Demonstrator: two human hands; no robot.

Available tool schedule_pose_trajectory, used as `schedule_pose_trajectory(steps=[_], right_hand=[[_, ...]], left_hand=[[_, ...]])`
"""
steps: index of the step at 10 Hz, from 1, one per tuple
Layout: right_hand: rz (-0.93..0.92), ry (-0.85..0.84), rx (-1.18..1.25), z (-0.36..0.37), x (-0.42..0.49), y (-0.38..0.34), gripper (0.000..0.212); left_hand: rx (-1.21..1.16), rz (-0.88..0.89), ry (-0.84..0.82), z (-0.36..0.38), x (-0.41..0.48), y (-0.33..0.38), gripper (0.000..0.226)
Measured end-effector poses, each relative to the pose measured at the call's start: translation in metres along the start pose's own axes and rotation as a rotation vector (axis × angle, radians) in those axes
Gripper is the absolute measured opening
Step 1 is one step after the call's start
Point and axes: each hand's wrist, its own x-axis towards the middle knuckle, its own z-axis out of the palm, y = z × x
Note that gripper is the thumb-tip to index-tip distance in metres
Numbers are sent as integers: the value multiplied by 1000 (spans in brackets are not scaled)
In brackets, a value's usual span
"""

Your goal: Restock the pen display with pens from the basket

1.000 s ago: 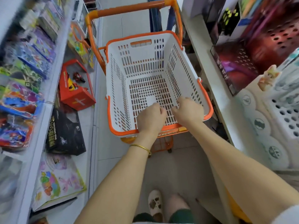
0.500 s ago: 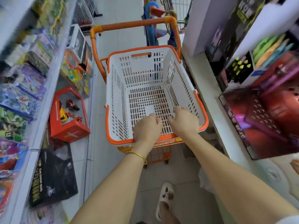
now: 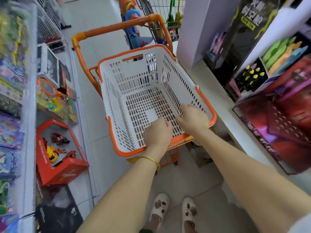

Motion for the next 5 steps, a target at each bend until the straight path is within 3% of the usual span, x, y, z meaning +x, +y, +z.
schedule_pose_trajectory(steps=[2,3,4,5], right_hand=[[29,50,84,-2,0,-3,26],[69,154,267,-11,-17,-3,31],[71,266,307,-34,-53,4,31],[136,348,291,-61,-93,24,34]], left_hand=[[13,93,-12,-3,3,-3,30],[-4,175,53,-5,1,-3,27],[31,304,193,-10,-2,-2,24],[35,414,221,-9,-11,21,23]])
